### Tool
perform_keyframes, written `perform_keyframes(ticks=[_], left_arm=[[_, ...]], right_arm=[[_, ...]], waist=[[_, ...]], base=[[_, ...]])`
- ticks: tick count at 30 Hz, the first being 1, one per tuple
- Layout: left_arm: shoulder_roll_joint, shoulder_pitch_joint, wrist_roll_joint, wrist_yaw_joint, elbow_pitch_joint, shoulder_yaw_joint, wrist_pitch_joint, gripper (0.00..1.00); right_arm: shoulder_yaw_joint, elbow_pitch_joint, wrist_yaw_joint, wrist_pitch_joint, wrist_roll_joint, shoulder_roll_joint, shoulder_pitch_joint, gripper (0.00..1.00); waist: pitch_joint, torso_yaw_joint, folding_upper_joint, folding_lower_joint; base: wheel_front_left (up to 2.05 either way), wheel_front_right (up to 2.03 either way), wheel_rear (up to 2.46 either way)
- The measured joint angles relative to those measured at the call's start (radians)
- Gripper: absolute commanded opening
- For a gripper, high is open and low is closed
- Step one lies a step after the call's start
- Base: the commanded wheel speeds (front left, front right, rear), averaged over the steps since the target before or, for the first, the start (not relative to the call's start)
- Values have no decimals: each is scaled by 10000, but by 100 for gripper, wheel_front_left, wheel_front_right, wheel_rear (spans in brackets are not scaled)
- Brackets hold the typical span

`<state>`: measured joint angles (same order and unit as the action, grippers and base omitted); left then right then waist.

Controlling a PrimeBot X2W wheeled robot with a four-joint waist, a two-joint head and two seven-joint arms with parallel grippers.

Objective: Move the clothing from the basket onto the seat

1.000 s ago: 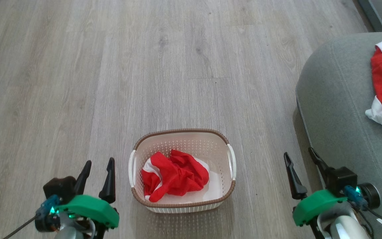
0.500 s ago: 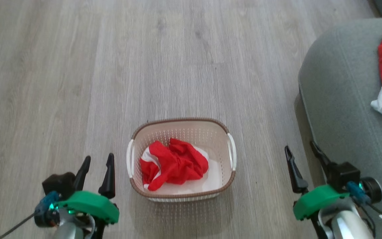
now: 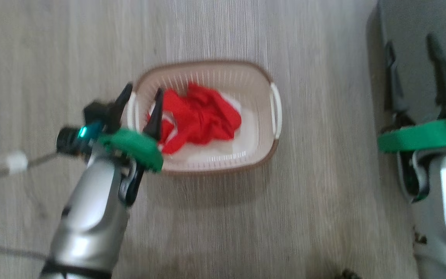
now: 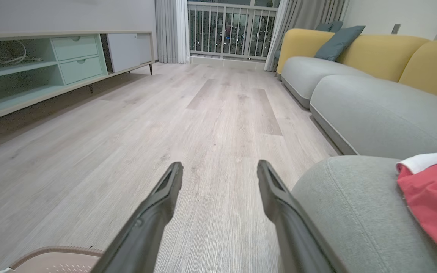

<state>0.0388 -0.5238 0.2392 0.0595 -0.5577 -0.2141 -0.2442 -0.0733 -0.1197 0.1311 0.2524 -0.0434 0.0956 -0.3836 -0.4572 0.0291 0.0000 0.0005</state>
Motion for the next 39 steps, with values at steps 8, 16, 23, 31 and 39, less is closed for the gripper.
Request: perform_keyframes(ticks=[8,16,23,31,39], left_arm=[[-59,-3446,-851,-470,-2368,-1162,458,100],[-75,-4814,-1296,-796,-4295,-1831,869,100],[-65,-5972,-1705,-1070,-5641,-2205,1200,100],[107,-6887,-2104,-1335,-6589,-2623,1304,100],[311,-7161,-2393,-1329,-7051,-3055,1461,100]], right_arm=[[-153,280,0,31,-10,-107,-1067,100],[-226,418,0,31,-209,-282,-1229,100],[-153,573,0,31,-412,-305,-1720,100],[-19,546,0,31,-917,-322,-1773,100],[194,489,0,31,-1162,-332,-1774,100]], waist=[[-2488,204,-1,0],[-3893,560,0,-3],[-4656,987,-1,-4],[-5202,1310,0,-5],[-5355,1524,0,-5]], base=[[0,0,0],[0,0,0],[0,0,0],[0,0,0],[0,0,0]])
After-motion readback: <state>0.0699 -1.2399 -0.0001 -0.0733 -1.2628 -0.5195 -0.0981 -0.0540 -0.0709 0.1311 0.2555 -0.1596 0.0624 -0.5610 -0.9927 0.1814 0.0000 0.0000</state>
